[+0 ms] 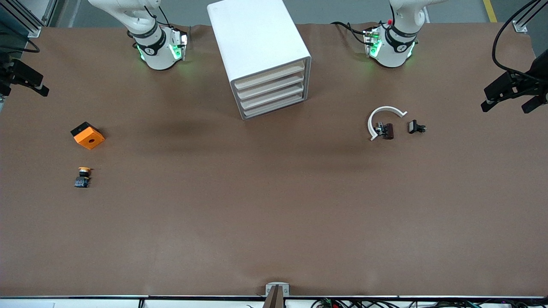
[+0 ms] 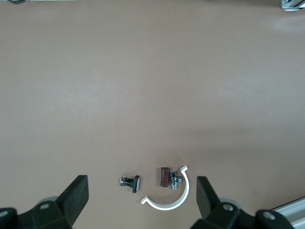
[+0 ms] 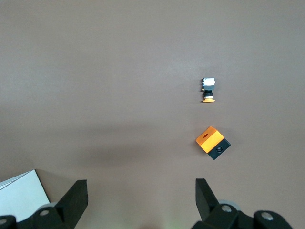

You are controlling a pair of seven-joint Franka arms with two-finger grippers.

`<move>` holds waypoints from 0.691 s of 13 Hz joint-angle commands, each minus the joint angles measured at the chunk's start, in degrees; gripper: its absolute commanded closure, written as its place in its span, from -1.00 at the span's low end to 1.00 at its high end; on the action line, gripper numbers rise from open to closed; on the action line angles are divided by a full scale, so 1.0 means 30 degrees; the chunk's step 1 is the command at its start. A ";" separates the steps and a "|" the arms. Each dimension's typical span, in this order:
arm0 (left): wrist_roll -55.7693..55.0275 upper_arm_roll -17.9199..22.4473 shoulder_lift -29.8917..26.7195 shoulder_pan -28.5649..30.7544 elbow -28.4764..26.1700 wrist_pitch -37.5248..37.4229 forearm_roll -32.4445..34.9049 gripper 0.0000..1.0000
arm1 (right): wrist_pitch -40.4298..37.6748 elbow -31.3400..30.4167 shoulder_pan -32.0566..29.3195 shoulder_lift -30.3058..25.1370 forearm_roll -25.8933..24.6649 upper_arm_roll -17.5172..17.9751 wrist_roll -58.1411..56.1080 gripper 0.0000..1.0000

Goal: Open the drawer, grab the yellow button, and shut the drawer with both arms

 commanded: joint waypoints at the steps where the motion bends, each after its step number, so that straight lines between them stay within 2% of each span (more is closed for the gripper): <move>1: 0.0037 0.2114 0.0250 -0.2138 0.0418 -0.0416 -0.0071 -1.00 | 0.0112 -0.0475 -0.0119 -0.0544 0.0014 0.0033 -0.0252 -1.00; 5: -0.0080 0.4754 0.0309 -0.4983 0.0359 -0.0474 -0.0071 -1.00 | 0.0259 -0.0475 -0.0119 -0.0544 -0.0015 0.0033 -0.0282 -1.00; 9: -0.0372 0.4966 0.0280 -0.5077 0.0417 -0.0563 -0.0071 -1.00 | 0.0463 -0.0475 -0.0148 -0.0544 -0.0485 0.0033 -0.0282 -1.00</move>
